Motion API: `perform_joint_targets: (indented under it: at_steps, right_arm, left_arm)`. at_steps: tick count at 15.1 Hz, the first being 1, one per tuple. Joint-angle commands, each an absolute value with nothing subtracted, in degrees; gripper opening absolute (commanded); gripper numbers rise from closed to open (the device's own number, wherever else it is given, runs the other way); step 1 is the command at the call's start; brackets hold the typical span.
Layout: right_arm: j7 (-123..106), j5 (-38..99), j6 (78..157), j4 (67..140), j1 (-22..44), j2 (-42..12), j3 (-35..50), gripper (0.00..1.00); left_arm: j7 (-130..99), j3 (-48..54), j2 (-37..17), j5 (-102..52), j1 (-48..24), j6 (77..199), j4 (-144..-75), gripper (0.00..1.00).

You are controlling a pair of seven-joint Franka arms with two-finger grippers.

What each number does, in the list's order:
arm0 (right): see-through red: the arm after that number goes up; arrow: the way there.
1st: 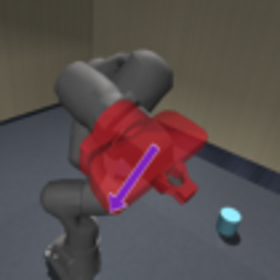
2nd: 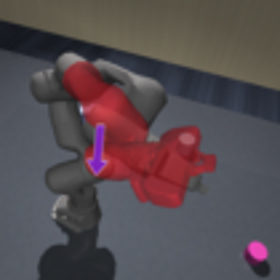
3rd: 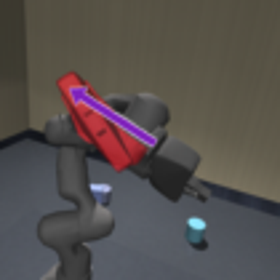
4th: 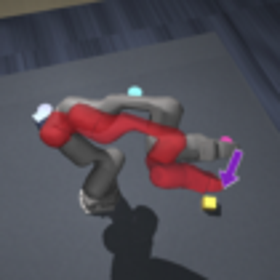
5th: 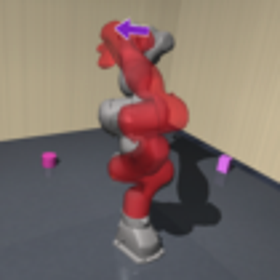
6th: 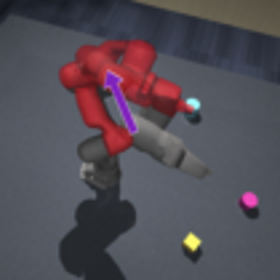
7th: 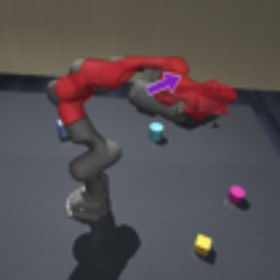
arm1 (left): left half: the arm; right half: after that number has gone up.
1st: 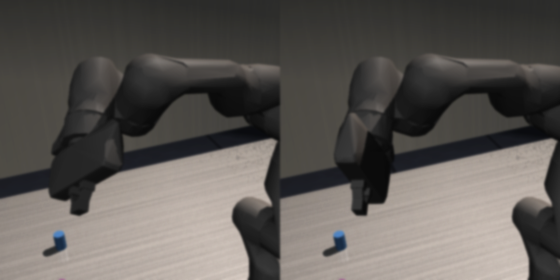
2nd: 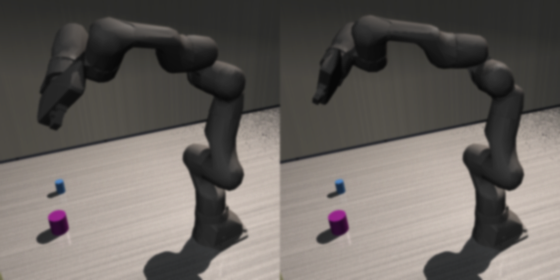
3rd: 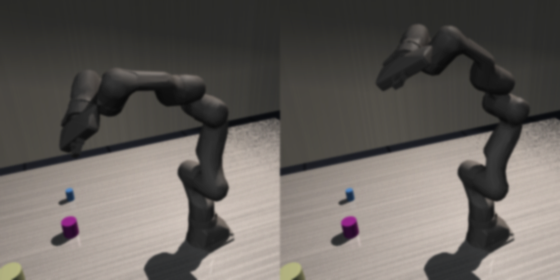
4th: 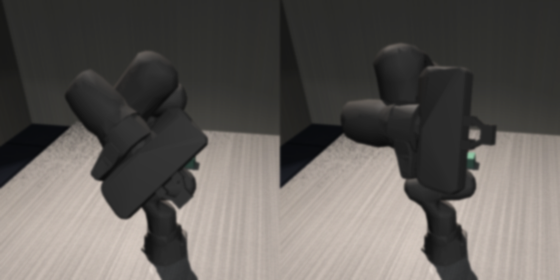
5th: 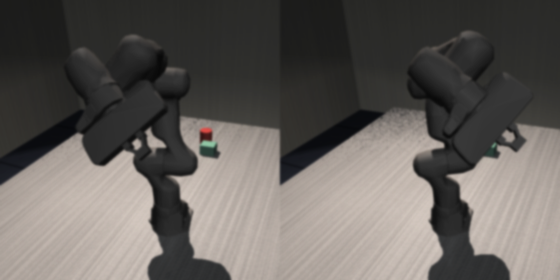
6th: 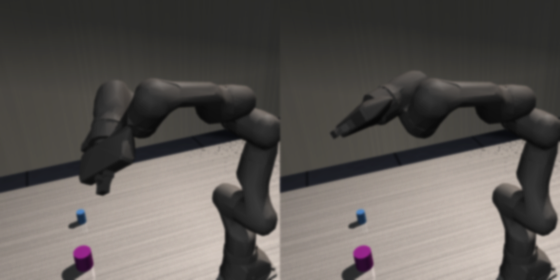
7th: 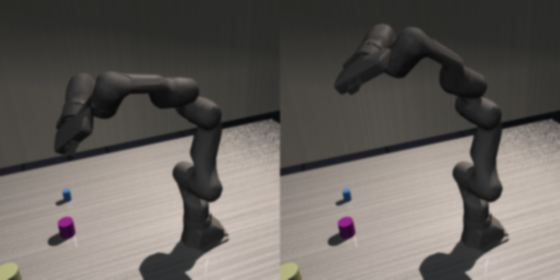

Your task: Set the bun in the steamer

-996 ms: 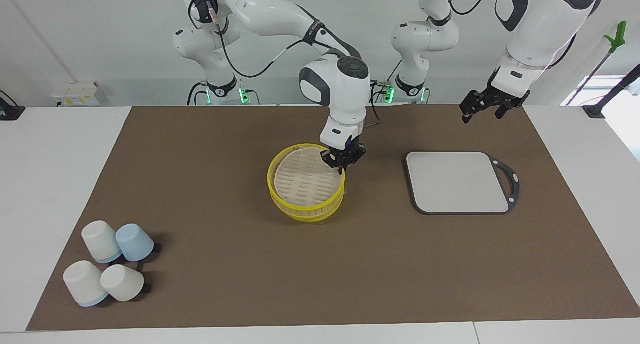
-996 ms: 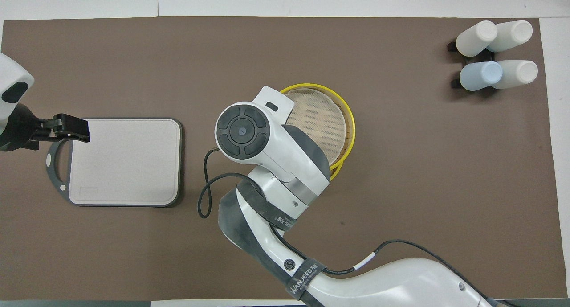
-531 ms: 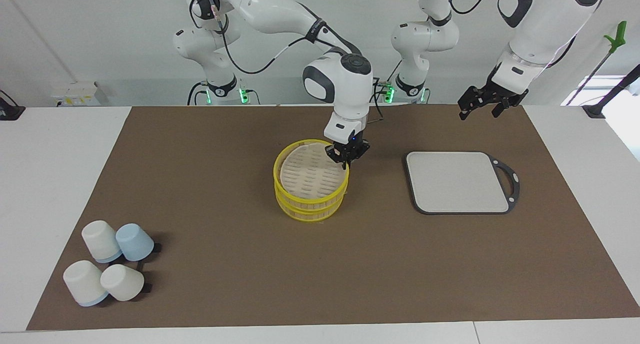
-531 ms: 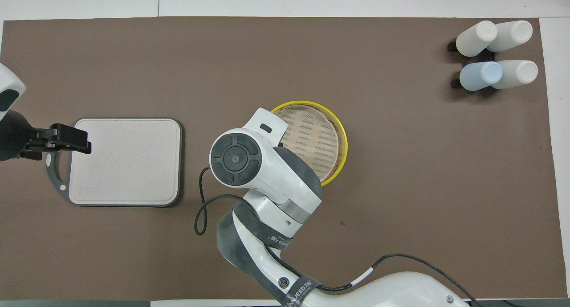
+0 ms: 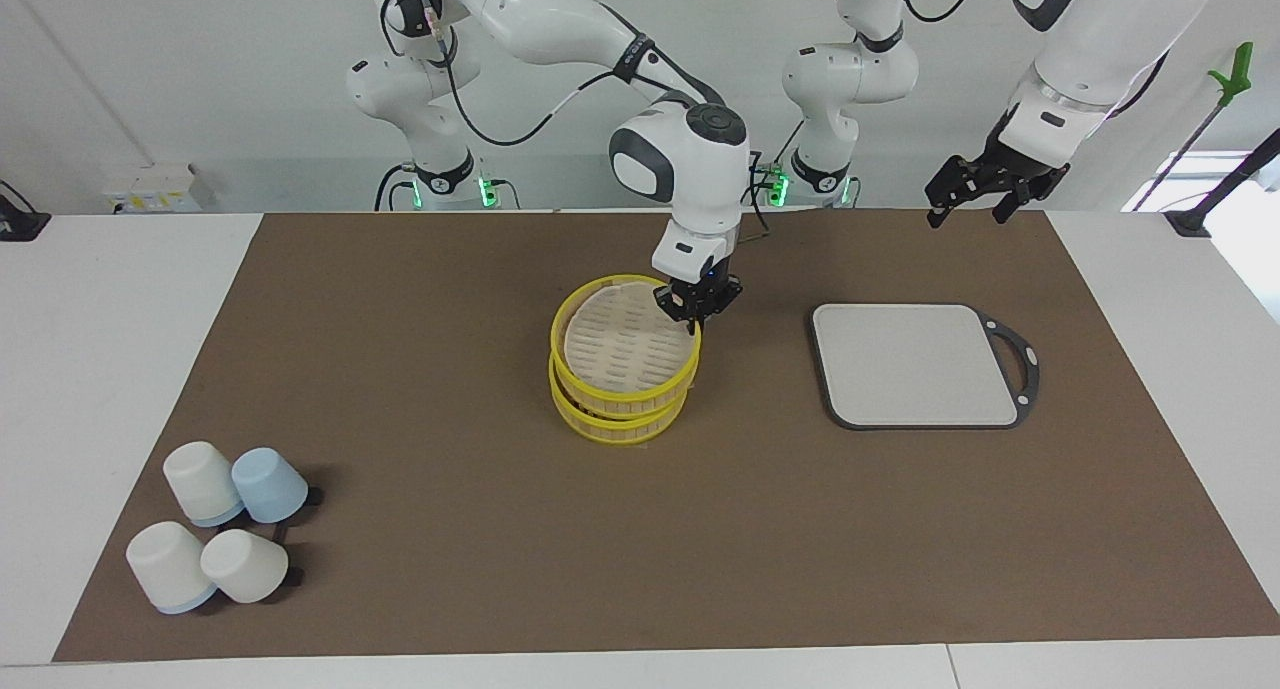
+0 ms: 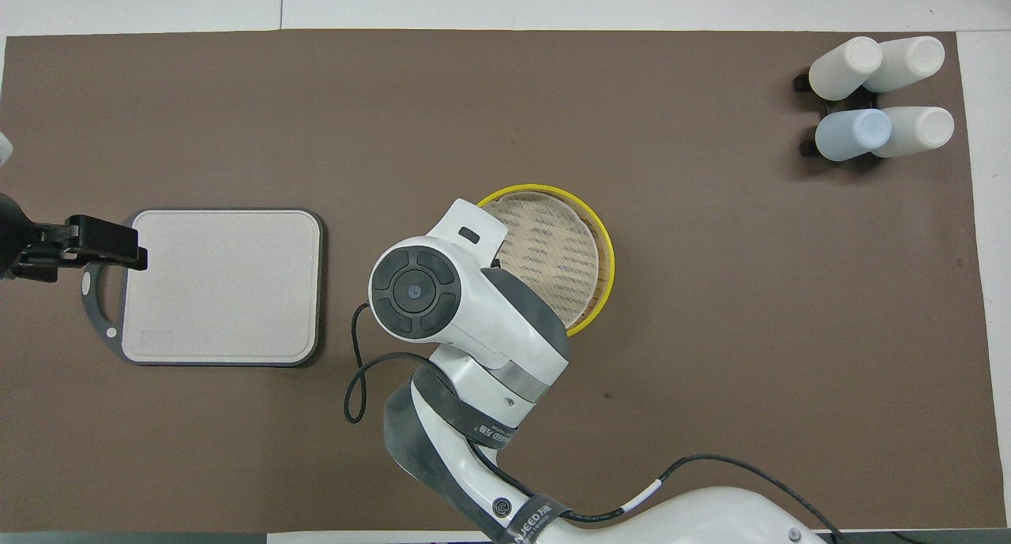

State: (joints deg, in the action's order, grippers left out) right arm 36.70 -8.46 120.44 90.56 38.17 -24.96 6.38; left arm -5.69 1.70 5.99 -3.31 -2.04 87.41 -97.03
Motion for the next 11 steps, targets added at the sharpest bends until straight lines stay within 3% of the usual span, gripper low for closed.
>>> perform_joint_targets:
  at_steps: [1,5,11]
  right_arm:
    - [37.62,-9.23,122.43,94.04,37.79,-22.68,6.5,0.0]
    - [37.18,-9.58,130.33,101.67,37.71,-20.66,6.5,0.0]
    - [36.91,-10.02,129.82,101.78,37.35,-20.57,6.5,0.0]
  left_arm:
    - [-4.83,1.23,5.89,-3.52,-2.55,86.22,-96.07,1.0]
    - [-4.83,1.49,5.8,-2.55,-2.55,86.31,-95.98,1.0]
    - [-4.75,1.58,6.15,-2.37,-2.37,86.4,-96.06,1.0]
